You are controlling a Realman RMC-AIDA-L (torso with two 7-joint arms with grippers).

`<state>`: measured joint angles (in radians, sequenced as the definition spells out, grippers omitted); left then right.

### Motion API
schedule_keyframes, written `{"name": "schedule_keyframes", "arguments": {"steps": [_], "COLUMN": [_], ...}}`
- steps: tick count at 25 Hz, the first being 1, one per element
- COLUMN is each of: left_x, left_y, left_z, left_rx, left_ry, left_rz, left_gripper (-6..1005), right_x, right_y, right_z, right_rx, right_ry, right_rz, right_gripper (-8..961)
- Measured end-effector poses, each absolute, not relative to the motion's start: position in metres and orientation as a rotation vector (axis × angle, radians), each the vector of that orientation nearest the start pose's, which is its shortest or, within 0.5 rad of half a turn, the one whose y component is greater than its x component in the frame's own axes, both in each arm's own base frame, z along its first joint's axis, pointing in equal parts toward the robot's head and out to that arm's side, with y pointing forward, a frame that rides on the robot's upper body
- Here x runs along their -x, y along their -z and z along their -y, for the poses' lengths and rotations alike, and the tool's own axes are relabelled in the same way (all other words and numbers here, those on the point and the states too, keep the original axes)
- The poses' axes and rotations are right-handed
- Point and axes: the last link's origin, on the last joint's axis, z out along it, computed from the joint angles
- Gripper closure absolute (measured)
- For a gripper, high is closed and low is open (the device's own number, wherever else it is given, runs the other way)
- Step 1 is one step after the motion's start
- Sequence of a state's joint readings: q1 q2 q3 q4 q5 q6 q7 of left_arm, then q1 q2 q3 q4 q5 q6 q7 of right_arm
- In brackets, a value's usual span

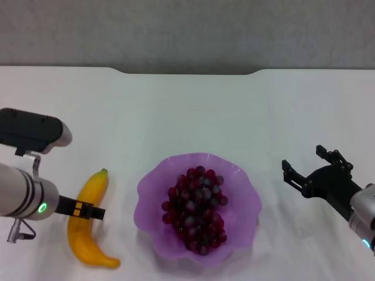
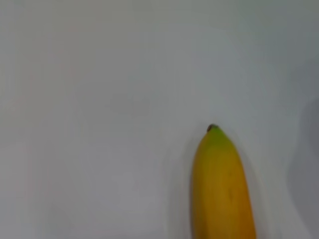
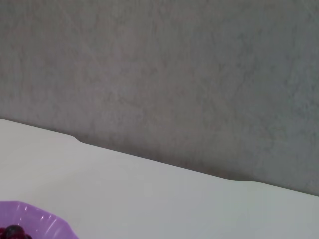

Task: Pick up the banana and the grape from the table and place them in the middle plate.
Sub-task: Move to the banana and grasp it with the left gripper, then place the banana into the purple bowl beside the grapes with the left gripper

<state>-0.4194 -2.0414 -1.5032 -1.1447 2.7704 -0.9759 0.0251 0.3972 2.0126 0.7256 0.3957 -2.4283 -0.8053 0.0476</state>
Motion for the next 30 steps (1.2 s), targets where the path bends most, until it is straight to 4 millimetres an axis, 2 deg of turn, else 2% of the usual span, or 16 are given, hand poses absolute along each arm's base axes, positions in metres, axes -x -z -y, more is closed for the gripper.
{"name": "schedule_keyframes", "arguments": {"steps": [4,10,16,21,24,26,30], "left_x": [0.282,0.277,0.281,0.282,0.283,0.28,0.269], "left_y": [0.03,0.032,0.03,0.029,0.028,0.022,-0.002], "left_z": [-0.359,-0.361,-0.361,-0.362,-0.363,-0.365,-0.366], "left_rx": [1.993,2.002,1.991,1.986,1.978,1.968,1.937], "left_ry": [-0.352,-0.331,-0.332,-0.327,-0.317,-0.289,-0.194], "left_rz": [1.293,1.274,1.287,1.286,1.285,1.282,1.285], "left_gripper": [109,146,364,503,502,502,501], "right_x": [-0.318,-0.32,-0.319,-0.319,-0.319,-0.32,-0.321], "right_y": [0.067,0.067,0.068,0.068,0.068,0.068,0.067], "right_z": [-0.327,-0.327,-0.327,-0.327,-0.327,-0.326,-0.326], "right_rx": [1.96,1.961,1.963,1.964,1.964,1.962,1.961], "right_ry": [-0.462,-0.456,-0.457,-0.457,-0.457,-0.457,-0.45], "right_rz": [-0.55,-0.552,-0.551,-0.552,-0.552,-0.555,-0.558], "right_gripper": [61,61,61,61,61,61,61]}}
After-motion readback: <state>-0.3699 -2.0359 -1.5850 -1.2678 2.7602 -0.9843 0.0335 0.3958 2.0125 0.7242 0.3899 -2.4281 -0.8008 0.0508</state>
